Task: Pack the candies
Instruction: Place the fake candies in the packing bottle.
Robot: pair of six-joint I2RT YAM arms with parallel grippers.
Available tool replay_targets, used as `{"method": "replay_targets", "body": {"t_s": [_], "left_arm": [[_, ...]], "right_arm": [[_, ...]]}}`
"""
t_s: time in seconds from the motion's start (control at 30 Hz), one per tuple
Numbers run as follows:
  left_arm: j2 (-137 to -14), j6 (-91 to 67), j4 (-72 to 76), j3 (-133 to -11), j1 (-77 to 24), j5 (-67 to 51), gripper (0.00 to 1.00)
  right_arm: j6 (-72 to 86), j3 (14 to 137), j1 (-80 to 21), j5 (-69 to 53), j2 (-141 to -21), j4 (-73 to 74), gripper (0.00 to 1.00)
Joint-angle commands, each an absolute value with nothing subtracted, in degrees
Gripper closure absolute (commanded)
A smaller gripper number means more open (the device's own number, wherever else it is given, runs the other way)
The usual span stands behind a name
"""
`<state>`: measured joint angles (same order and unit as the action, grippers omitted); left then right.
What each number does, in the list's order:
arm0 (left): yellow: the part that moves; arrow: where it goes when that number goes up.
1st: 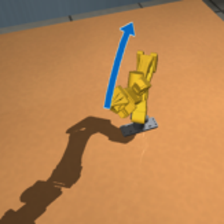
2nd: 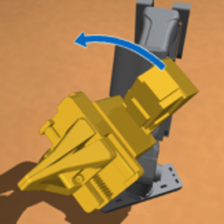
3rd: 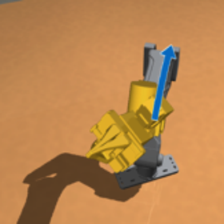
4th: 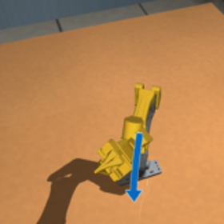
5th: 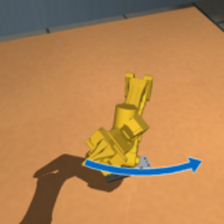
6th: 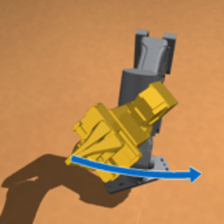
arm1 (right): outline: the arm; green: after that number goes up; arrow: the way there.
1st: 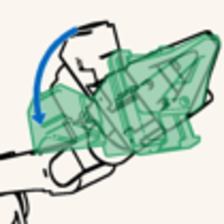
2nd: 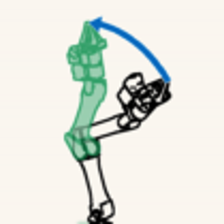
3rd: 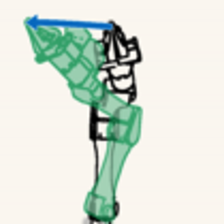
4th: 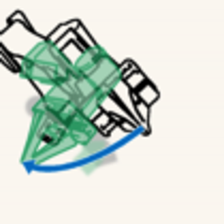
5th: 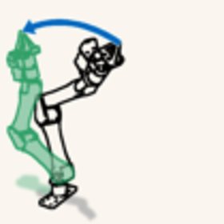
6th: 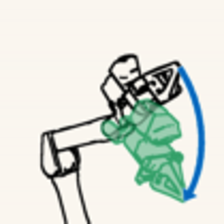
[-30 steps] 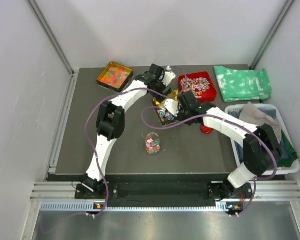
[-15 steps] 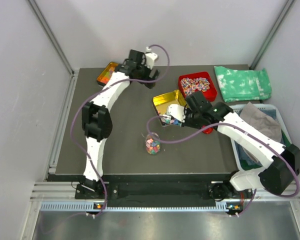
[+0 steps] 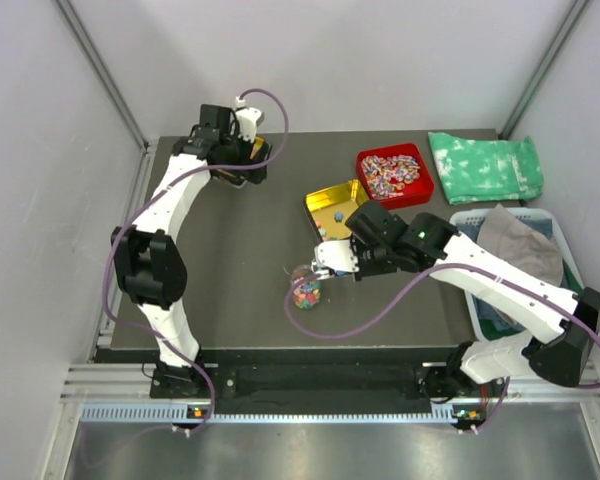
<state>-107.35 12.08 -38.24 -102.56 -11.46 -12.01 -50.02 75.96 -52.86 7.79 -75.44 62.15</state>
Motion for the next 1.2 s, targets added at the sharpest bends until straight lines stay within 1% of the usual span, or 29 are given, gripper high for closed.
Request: {"method": "replay_targets", "body": {"t_s": [0.0,0.47,0.7,1.17], "left_arm": [[-102.7,12.3,-38.7,-99.4,-9.3,-14.1,0.01],[-96.9,11.9,-38.1,-93.7,-8.2,-15.6,0.01],[-95.6,11.4,-36.6,-91.0,-7.9,-16.1,0.01],[-95.1,11.3,-36.3,-90.4,-7.5,-16.3,0.01]], "right_arm": [[-50.4,79.3,-54.6,10.4,-77.3,62.8,1.0],[-51.0,81.3,-57.8,16.1,-83.1,61.8,1.0],[-52.8,82.6,-59.1,21.3,-84.8,62.5,1.0],[-55.1,81.9,-62.8,25.9,-85.3,62.4,1.0]]}}
